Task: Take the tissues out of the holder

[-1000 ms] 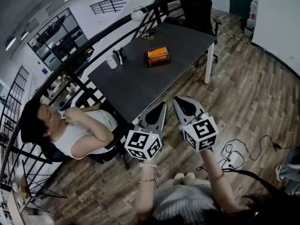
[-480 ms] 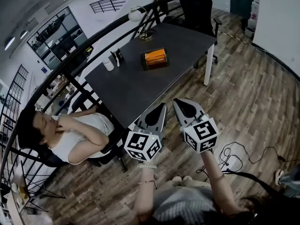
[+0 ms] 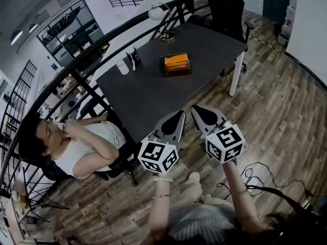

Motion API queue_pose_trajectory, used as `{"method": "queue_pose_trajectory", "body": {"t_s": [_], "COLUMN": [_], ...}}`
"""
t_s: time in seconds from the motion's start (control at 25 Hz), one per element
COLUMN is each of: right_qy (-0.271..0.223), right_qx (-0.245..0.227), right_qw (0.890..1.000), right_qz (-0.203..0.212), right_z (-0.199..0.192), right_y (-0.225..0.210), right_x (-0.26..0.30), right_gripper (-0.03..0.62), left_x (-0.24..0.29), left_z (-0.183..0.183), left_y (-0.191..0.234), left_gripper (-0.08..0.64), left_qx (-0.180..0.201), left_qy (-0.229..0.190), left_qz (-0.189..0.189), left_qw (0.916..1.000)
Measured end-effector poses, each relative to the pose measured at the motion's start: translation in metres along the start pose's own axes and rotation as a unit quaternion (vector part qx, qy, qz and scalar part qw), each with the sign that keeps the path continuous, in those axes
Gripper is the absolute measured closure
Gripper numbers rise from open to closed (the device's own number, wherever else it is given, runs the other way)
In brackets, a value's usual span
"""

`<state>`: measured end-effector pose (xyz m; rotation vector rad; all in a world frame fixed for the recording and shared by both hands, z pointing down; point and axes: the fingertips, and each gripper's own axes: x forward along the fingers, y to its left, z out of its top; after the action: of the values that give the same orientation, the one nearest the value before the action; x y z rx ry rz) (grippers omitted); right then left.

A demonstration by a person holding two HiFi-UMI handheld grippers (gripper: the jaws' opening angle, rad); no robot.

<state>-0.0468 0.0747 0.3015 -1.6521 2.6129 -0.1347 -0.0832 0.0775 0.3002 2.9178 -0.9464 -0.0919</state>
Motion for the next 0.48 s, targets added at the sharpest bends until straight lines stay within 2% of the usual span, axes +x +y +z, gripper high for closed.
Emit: {"method": "queue_pose_trajectory", "body": {"t_s": [0.24,0.48], "right_qy": [0.009,0.010], "right_qx": [0.016,0.015], "right_qw": [1.000,1.000], "right_qz": [0.009,0.017], "right_z": [-0.010,-0.001], "right_y": [-0.030,-0.063], "right_x": [0.038,0.089], "right_gripper": [0.578,0.578], "left_x": [0.036,0.081], "left_z": [-0.005,0.003], "left_y": [0.030,0.071], "left_gripper": [0.552,0.552], "left_qx": [0.002,0.006], "left_qy": [0.007,0.006], "left_qz": [-0.003,-0.009], "left_qw": [1.0000,0.9999]}}
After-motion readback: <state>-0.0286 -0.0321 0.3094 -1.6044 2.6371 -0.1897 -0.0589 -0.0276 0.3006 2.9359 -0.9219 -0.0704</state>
